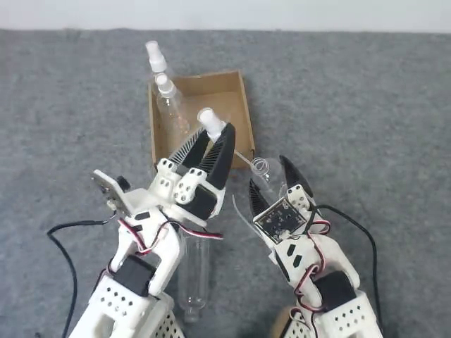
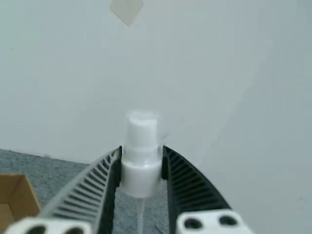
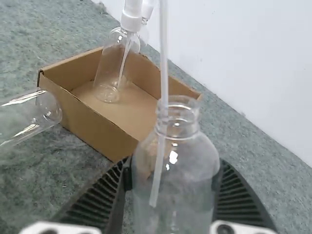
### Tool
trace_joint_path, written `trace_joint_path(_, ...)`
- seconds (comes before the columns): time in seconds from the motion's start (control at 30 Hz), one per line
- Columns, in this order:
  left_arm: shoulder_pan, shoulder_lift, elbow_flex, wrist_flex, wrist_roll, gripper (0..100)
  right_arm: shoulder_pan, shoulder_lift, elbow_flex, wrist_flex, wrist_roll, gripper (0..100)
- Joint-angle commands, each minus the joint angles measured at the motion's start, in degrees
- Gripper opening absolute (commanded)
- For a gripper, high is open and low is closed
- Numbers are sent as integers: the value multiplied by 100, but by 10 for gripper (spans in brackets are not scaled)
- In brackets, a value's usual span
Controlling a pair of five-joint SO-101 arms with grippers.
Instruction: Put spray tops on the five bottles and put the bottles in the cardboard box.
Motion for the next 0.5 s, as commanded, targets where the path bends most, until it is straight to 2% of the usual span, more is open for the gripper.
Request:
trace_joint_path(0.0, 53, -70, -75, -9, -79, 12, -4, -119, 141, 22, 18, 180)
trace_joint_path(0.3, 149, -35, -66, 18, -105, 12, -4, -119, 141, 13, 18, 180)
trace_joint_path(0.47, 413, -70, 92, -26, -721, 12, -4, -92, 141, 22, 18, 180)
